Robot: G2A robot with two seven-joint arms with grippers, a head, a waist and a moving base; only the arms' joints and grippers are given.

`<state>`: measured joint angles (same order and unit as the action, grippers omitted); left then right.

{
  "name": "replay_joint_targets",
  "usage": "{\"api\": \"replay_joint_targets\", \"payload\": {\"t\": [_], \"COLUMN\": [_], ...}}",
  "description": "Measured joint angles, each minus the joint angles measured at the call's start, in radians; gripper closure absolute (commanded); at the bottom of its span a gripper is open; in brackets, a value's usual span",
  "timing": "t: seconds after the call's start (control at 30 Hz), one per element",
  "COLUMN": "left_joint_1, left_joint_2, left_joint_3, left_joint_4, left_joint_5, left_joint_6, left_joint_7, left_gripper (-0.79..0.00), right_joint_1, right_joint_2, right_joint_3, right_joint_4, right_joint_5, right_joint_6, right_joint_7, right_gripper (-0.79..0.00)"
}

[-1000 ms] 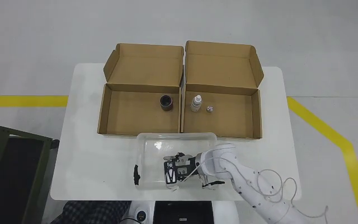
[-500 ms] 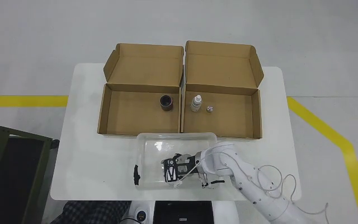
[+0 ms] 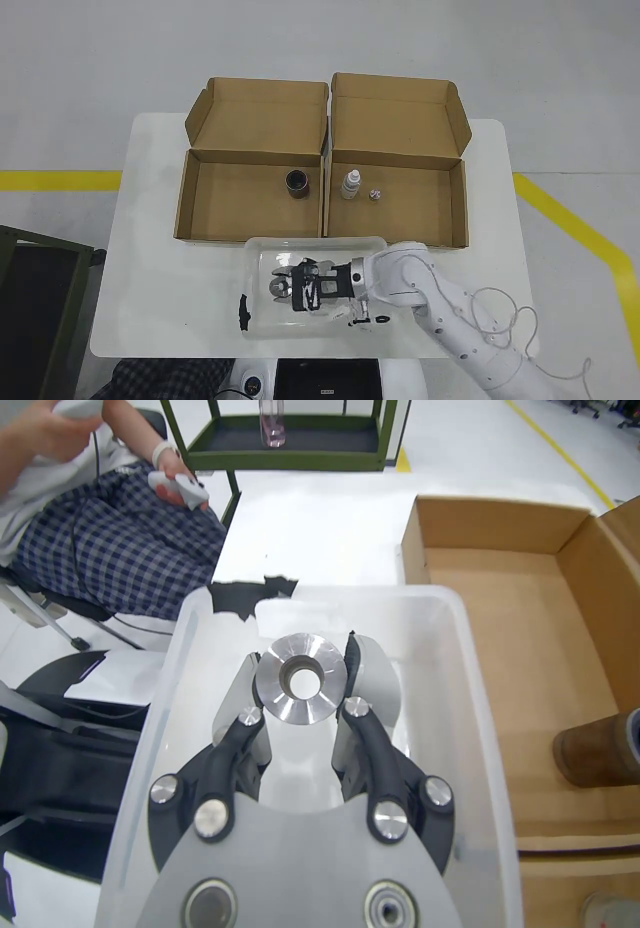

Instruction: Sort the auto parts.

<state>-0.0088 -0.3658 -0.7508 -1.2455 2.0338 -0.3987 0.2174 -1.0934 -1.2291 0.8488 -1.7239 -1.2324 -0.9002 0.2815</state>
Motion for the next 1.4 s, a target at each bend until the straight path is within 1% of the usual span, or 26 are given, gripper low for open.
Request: {"api": "replay_joint_targets", "payload": {"t": [0.17,0.37,0.87,1.13,1.4], "left_joint_1": [0.0,0.0,0.0,0.0,0.0], "left_joint_2": [0.0,0.0,0.0,0.0,0.0], "left_joint_3": [0.0,0.0,0.0,0.0,0.0], "left_joint_4": [0.0,0.0,0.0,0.0,0.0], "left_joint_5": [0.0,0.0,0.0,0.0,0.0], "left_joint_6": [0.0,0.0,0.0,0.0,0.0], "left_joint_7": [0.0,0.0,0.0,0.0,0.0], "left_gripper": [-0.785,-0.785,-0.785,-0.785,-0.785], "right_joint_1": [-0.029,-0.049,-0.106,-0.122,-0.123], "right_joint_2": [0.012,0.023,0.033,0.034,0.034], "right_joint_3": [0.069,0.147,0.243,0.263,0.262], "right_joint_4": [-0.046,-0.105,-0.146,-0.138,-0.136], "right_joint_5": [0.003,0.025,0.079,0.079,0.063], "right_joint_6": [0.02,0.052,0.083,0.099,0.11], "right_joint_7": [-0.117,-0.216,-0.416,-0.488,-0.494], "right_gripper": [0.0,0.0,0.0,0.0,0.0]}}
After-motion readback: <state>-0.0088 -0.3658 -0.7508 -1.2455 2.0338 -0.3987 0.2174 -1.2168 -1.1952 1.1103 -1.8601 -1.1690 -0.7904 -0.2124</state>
